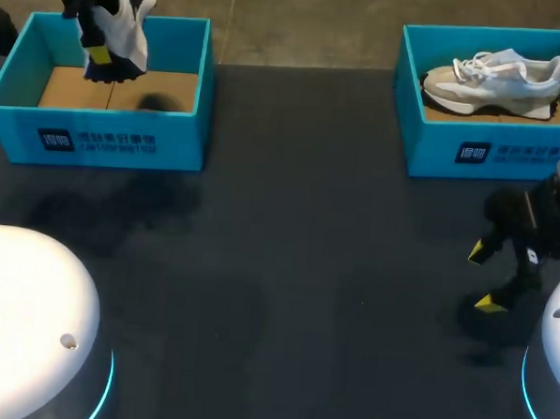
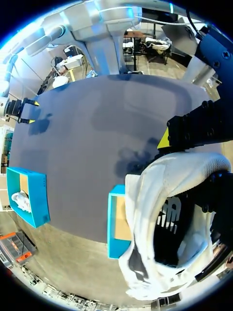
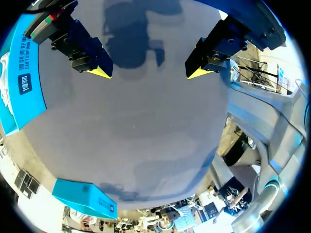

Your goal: Take the shoe out of the shoebox, open the shoe tongue, remove and reinsert the insole, then place the shoe into the shoebox

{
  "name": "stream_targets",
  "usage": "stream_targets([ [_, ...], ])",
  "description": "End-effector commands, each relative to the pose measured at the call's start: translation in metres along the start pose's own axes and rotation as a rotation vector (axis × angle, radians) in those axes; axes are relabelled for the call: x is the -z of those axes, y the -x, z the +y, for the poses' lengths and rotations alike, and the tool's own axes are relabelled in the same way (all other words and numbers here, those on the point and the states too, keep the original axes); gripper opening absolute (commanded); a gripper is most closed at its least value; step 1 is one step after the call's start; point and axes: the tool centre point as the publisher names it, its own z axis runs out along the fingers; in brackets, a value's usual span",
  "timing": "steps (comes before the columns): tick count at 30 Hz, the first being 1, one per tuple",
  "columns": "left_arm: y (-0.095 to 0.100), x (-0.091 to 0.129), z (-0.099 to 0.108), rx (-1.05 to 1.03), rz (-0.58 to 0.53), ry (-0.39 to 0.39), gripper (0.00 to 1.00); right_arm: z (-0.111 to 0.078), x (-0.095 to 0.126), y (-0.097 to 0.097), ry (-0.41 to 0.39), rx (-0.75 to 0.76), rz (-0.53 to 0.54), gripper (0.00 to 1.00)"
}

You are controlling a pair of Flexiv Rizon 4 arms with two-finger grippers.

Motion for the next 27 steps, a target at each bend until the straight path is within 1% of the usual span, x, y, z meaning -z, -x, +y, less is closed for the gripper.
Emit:
stream_targets([
  [1,-0.001,0.001,-0.001,0.0,-0.004,0.003,0.0,0.0,-0.001,-0.001,-0.003,-0.001,-0.003,1.0],
  [6,-0.001,0.001,-0.001,0.0,-0.004,0.003,0.0,0.0,-0.001,-0.001,-0.003,-0.001,-0.003,1.0],
  [7,0.004,0.004,0.004,-0.009,0.007,-0.02,0.0,0.0,-0.001,-0.001,-0.003,-0.001,-0.003,1.0],
  [8,0.01,0.007,0.01,-0.022,0.008,-0.026,0.0,0.0,-0.001,-0.001,-0.003,-0.001,-0.003,1.0],
  [9,0.018,0.01,0.017,-0.01,-0.008,-0.01,0.0,0.0,-0.001,-0.001,-0.003,-0.001,-0.003,1.0],
  [10,0.023,0.012,0.021,-0.021,0.007,-0.027,0.0,0.0,-0.001,-0.001,-0.003,-0.001,-0.003,1.0],
  [11,0.036,0.014,0.033,-0.004,0.024,-0.053,0.0,0.0,-0.001,-0.001,-0.003,-0.001,-0.003,1.0],
  [12,0.045,0.015,0.041,0.014,0.014,-0.031,0.0,0.0,-0.001,-0.001,-0.003,-0.001,-0.003,1.0],
  [13,0.054,0.016,0.049,0.003,0.027,-0.045,0.0,0.0,-0.001,-0.001,-0.003,-0.001,-0.003,1.0],
  [14,0.061,0.017,0.056,0.024,0.023,-0.032,0.0,0.0,-0.001,-0.001,-0.003,-0.001,-0.003,1.0],
  [16,0.063,0.016,0.058,0.023,0.022,-0.026,0.0,0.0,-0.001,-0.001,-0.003,-0.001,-0.003,1.0],
  [17,0.075,0.018,0.069,0.014,0.024,-0.02,0.0,0.0,-0.001,-0.001,-0.003,-0.001,-0.003,1.0],
  [19,0.085,0.017,0.077,-0.007,0.033,-0.027,0.0,0.0,-0.001,-0.001,-0.003,-0.001,-0.003,1.0],
  [20,0.088,0.016,0.079,-0.013,0.035,-0.016,0.0,0.0,-0.001,-0.001,-0.003,-0.001,-0.003,1.0],
  [22,0.091,0.014,0.082,-0.021,0.04,-0.019,0.0,0.0,-0.001,-0.001,-0.003,-0.001,-0.003,1.0],
  [23,0.1,0.011,0.088,-0.05,0.053,-0.013,0.0,0.0,-0.001,-0.001,-0.003,-0.001,-0.003,1.0],
  [24,0.103,0.009,0.091,-0.053,0.048,-0.017,0.0,0.0,-0.001,-0.001,-0.003,-0.001,-0.003,1.0],
  [25,0.106,0.007,0.093,-0.056,0.047,-0.002,0.0,0.0,-0.001,-0.001,-0.003,-0.001,-0.003,1.0],
  [27,0.112,0.004,0.099,-0.064,0.043,-0.008,0.0,0.0,-0.001,-0.001,-0.003,-0.001,-0.003,1.0],
])
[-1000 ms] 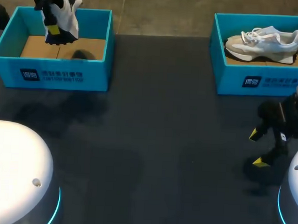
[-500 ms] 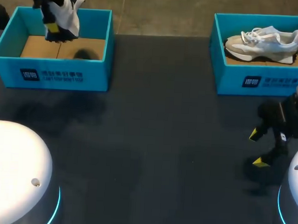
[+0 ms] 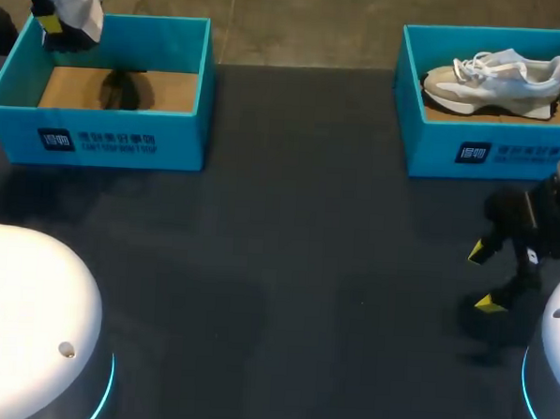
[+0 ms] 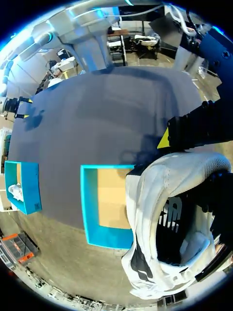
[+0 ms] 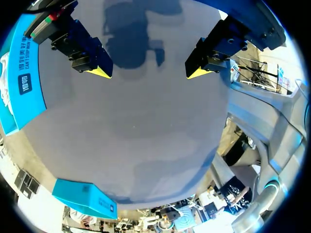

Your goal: Take the shoe out of the shoebox, open the shoe tongue, remove and reinsert the insole, then place the shoe into the shoebox

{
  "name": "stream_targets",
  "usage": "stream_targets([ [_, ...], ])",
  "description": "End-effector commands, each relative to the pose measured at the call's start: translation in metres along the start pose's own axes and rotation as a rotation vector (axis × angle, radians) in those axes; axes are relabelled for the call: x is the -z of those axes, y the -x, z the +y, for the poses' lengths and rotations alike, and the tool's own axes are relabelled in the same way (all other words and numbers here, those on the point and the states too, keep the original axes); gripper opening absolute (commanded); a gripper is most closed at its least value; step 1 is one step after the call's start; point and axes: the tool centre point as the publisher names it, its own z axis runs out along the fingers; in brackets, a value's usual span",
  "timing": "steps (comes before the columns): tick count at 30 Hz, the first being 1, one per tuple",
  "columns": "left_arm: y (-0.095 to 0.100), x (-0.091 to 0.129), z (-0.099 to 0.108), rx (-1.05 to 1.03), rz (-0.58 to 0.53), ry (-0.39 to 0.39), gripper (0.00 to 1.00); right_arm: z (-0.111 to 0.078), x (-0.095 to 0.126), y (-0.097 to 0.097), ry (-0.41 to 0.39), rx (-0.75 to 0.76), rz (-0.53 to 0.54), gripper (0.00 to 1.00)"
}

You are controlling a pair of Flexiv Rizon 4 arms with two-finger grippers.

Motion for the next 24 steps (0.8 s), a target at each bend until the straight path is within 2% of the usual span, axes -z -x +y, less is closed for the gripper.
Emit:
stream_targets([
  [1,0.018,-0.005,0.008,-0.013,0.04,0.0,0.0,0.0,-0.001,-0.001,-0.003,-0.001,-0.003,1.0],
  [8,0.033,-0.017,0.026,-0.025,0.026,0.034,0.0,0.0,-0.001,-0.001,-0.003,-0.001,-0.003,1.0],
  [13,0.038,-0.023,0.035,-0.056,0.024,0.037,0.0,0.0,-0.001,-0.001,-0.003,-0.001,-0.003,1.0],
  [19,0.041,-0.029,0.049,-0.201,0.051,0.07,0.0,0.0,-0.001,-0.001,-0.003,-0.001,-0.003,1.0],
  [21,0.032,-0.027,0.054,-0.388,0.048,0.09,0.0,0.0,-0.001,-0.001,-0.003,-0.001,-0.003,1.0],
  [24,0.028,-0.024,0.063,-0.451,0.039,0.128,0.0,0.0,-0.001,-0.001,-0.003,-0.001,-0.003,1.0],
])
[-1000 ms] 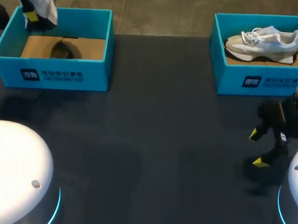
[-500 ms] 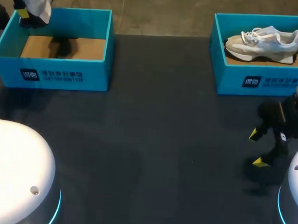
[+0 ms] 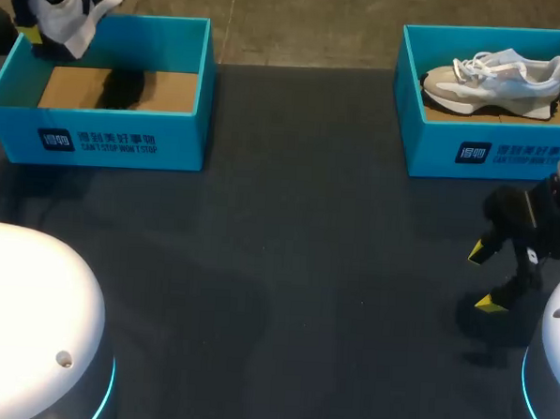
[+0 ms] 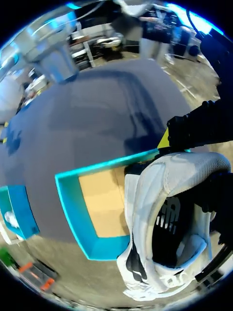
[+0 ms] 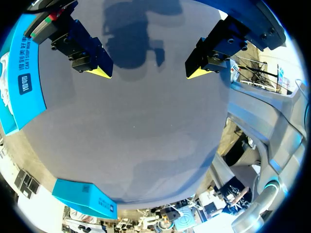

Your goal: Take the shoe out of the shoebox, open the shoe tongue, remove and reinsert the insole, then place the shoe into the shoebox

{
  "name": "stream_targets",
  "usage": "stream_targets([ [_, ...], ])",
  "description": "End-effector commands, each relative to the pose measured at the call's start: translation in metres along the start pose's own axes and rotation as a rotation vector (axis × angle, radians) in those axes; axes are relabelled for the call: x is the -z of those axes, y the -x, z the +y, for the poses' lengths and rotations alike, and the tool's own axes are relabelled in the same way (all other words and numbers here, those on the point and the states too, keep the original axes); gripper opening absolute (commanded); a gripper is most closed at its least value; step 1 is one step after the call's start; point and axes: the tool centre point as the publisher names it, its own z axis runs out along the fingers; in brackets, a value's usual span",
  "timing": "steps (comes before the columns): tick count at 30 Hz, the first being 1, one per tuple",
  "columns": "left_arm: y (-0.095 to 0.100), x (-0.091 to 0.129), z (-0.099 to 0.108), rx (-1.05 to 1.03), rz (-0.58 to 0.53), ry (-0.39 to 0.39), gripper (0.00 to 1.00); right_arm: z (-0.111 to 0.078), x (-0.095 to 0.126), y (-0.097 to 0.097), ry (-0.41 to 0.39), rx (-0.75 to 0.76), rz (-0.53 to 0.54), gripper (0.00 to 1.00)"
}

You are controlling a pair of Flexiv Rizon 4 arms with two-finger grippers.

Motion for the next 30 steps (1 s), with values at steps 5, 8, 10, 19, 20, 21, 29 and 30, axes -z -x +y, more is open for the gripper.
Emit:
stream_targets([
  [5,-0.012,0.006,0.007,-0.159,-0.021,0.052,0.0,0.0,-0.001,-0.001,-0.003,-0.001,-0.003,1.0],
  [8,-0.012,0.006,0.007,-0.159,-0.021,0.052,0.0,0.0,-0.001,-0.001,-0.003,-0.001,-0.003,1.0],
  [10,-0.012,0.006,0.007,-0.159,-0.021,0.052,0.0,0.0,-0.001,-0.001,-0.003,-0.001,-0.003,1.0],
  [19,-0.008,0.007,0.025,-0.278,-0.054,0.118,0.0,0.0,-0.001,-0.001,-0.003,-0.001,-0.003,1.0],
  [20,-0.007,0.006,0.029,-0.36,-0.065,0.131,0.0,0.0,-0.001,-0.001,-0.003,-0.001,-0.003,1.0],
  [21,-0.007,0.006,0.032,-0.412,-0.081,0.13,0.0,0.0,-0.001,-0.001,-0.003,-0.001,-0.003,1.0],
  [29,-0.001,0.008,0.051,-0.76,-0.104,0.252,0.0,0.0,-0.001,-0.001,-0.003,-0.001,-0.003,1.0],
  [30,-0.001,0.008,0.051,-0.758,-0.096,0.257,0.0,0.0,-0.001,-0.001,-0.003,-0.001,-0.003,1.0],
])
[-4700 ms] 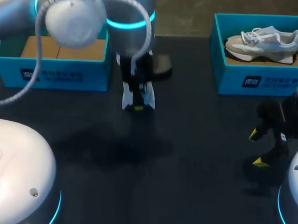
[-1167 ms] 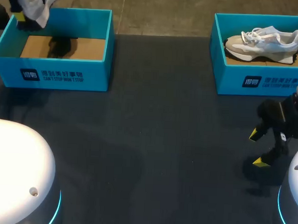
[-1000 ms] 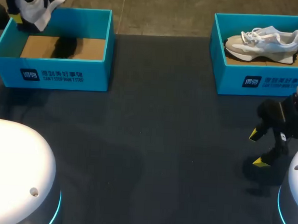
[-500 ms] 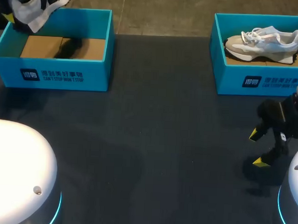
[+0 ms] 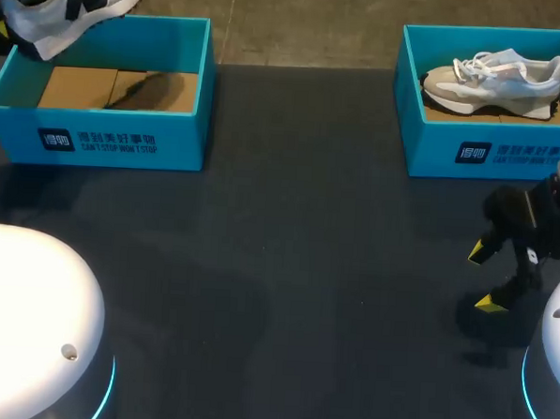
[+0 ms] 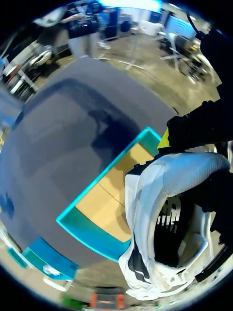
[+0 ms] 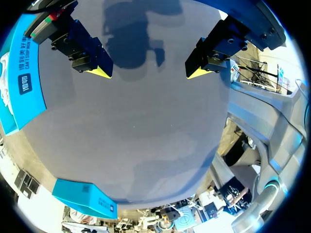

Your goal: Take the shoe out of the shoebox, open the shoe tongue, remove and reinsert the insole, then place the shoe into the shoebox

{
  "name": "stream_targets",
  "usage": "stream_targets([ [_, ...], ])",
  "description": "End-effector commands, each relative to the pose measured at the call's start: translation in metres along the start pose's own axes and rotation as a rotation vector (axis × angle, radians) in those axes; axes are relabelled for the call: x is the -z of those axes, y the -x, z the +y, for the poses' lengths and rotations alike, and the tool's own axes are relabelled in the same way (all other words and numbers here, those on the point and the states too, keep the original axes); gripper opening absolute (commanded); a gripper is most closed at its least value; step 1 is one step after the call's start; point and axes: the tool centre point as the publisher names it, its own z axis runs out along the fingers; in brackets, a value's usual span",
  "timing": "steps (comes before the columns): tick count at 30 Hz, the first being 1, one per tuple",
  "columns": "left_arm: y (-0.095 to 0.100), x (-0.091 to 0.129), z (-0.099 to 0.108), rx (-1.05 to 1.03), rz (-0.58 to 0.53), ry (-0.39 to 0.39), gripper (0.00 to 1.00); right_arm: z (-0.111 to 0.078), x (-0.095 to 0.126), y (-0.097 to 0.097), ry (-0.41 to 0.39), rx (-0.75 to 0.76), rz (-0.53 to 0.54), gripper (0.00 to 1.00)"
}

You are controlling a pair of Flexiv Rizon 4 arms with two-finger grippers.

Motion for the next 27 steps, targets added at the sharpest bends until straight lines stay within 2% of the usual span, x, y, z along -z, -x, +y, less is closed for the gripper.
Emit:
stream_targets([
  [1,-0.004,-0.001,0.0,-0.272,-0.003,0.125,0.0,0.0,-0.001,-0.001,-0.003,-0.001,-0.003,1.0],
  [5,-0.002,-0.006,0.006,-0.359,0.016,0.2,0.0,0.0,-0.001,-0.001,-0.003,-0.001,-0.003,1.0],
  [7,0.004,-0.013,0.016,-0.27,0.074,0.224,0.0,0.0,-0.001,-0.001,-0.003,-0.001,-0.003,1.0],
  [20,0.004,-0.013,0.016,-0.27,0.074,0.224,0.0,0.0,-0.001,-0.001,-0.003,-0.001,-0.003,1.0],
  [22,0.003,-0.012,0.021,-0.359,0.04,0.2,0.0,0.0,-0.001,-0.001,-0.003,-0.001,-0.003,1.0],
  [27,0.003,-0.013,0.035,-0.459,0.017,0.199,0.0,0.0,-0.001,-0.001,-0.003,-0.001,-0.003,1.0],
])
